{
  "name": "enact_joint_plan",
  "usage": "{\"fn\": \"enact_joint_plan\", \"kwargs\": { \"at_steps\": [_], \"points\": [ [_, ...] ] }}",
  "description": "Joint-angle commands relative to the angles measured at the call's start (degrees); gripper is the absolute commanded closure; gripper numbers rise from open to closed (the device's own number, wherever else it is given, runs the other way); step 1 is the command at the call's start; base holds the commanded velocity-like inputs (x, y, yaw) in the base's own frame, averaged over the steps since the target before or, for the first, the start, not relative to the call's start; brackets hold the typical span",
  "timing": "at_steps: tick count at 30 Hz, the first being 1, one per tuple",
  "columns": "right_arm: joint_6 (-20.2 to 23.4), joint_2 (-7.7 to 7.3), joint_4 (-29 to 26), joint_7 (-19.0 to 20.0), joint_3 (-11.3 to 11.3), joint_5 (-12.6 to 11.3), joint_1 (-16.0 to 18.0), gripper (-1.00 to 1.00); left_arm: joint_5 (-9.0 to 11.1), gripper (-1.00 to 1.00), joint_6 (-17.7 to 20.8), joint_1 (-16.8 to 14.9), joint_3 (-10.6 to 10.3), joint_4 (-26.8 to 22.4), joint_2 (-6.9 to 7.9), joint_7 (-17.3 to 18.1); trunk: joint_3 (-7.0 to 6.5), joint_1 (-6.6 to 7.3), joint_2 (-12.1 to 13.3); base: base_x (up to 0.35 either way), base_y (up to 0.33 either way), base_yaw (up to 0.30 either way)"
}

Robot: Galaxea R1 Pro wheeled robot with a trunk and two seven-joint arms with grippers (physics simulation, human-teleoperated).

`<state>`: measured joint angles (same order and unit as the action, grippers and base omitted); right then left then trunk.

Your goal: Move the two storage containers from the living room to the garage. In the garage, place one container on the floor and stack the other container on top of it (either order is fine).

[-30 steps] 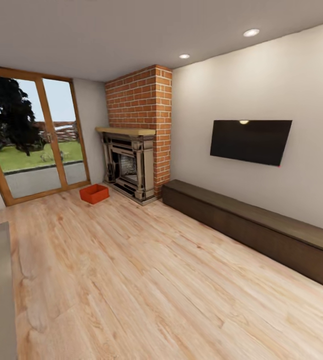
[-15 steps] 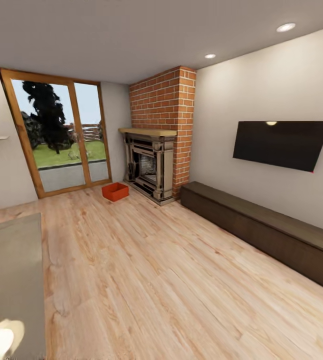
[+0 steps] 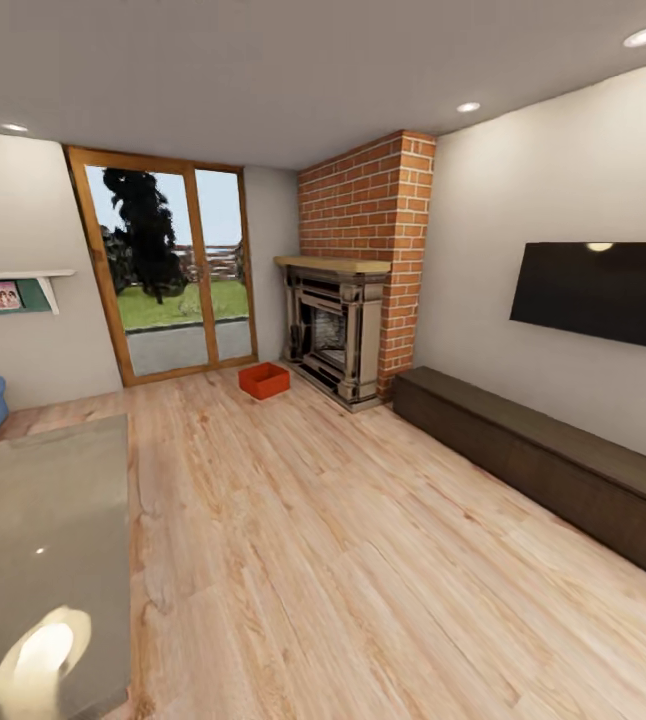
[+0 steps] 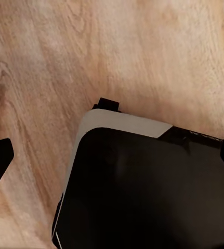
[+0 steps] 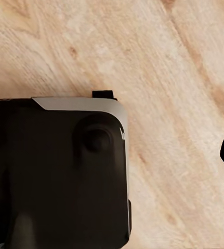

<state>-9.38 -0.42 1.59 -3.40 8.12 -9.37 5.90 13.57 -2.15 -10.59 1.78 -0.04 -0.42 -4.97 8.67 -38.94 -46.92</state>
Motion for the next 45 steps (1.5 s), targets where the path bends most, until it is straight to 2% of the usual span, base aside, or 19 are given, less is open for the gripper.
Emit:
{"fn": "enact_joint_plan", "kwargs": {
  "at_steps": [1,45],
  "points": [
    [-0.3,0.01,0.2,0.0,0.5,-0.6,0.1,-1.0,0.2,-1.0,-0.2,0.0,0.2,0.0,-0.02,-0.1,0.08,-0.03,-0.1,0.189,0.0,0.047],
    [-0.3,-0.28,0.2,0.0,0.4,-1.0,0.1,-1.0,0.1,-1.0,-0.1,0.0,0.2,0.0,0.07,-0.1,0.08,-0.03,-0.1,0.317,0.0,0.002]
  ]
}}
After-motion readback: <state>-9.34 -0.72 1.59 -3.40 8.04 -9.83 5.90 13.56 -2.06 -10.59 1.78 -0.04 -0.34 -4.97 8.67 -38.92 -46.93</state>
